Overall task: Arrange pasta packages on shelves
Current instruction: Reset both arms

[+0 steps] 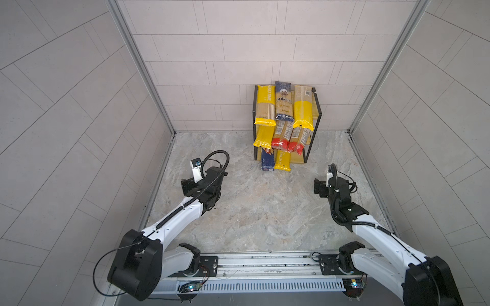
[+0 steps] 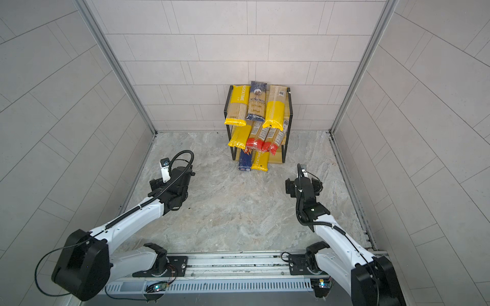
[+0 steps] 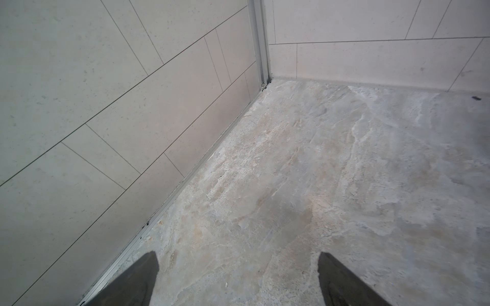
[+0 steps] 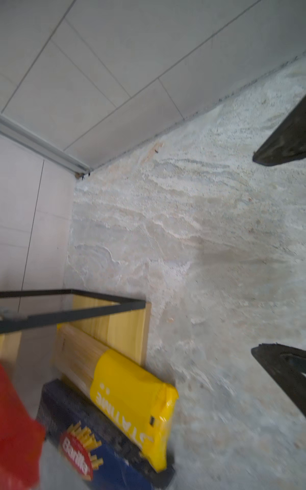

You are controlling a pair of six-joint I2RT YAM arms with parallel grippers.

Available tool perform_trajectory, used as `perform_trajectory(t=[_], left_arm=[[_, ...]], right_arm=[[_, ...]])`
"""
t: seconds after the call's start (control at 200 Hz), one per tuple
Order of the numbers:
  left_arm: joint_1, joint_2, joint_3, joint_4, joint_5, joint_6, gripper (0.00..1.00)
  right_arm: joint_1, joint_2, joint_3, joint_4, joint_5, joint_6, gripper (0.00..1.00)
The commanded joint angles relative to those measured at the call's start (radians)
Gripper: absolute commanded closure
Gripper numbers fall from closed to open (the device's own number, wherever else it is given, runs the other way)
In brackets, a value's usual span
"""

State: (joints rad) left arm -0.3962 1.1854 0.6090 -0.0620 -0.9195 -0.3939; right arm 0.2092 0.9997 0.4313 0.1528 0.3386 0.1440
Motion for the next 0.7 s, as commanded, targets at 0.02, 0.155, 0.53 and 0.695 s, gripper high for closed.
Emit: perform_trajectory(t=[0.02, 0.155, 0.53, 0.695], left_arm=[[0.000, -0.041, -0.103, 0.340, -0.020, 0.160, 0.02], [0.016, -0.038, -0.195, 0.552, 0.048, 0.293, 0.02], [0.140, 0.134, -0.371, 0.989, 0.225, 0.397, 0.03], [0.163, 0.302, -0.345, 1.129, 0.277, 0.428, 0.05]], right_arm=[[-0.077, 0.105, 0.018, 0.152, 0.034, 0.030, 0.01], [-0.089, 0.267, 0.030, 0.227, -0.023, 0.031, 0.01], [-0.100, 0.326, -0.011, 0.403, 0.022, -0.029, 0.01], [-0.127, 0.357, -0.040, 0.504, 0.044, -0.034, 0.01]])
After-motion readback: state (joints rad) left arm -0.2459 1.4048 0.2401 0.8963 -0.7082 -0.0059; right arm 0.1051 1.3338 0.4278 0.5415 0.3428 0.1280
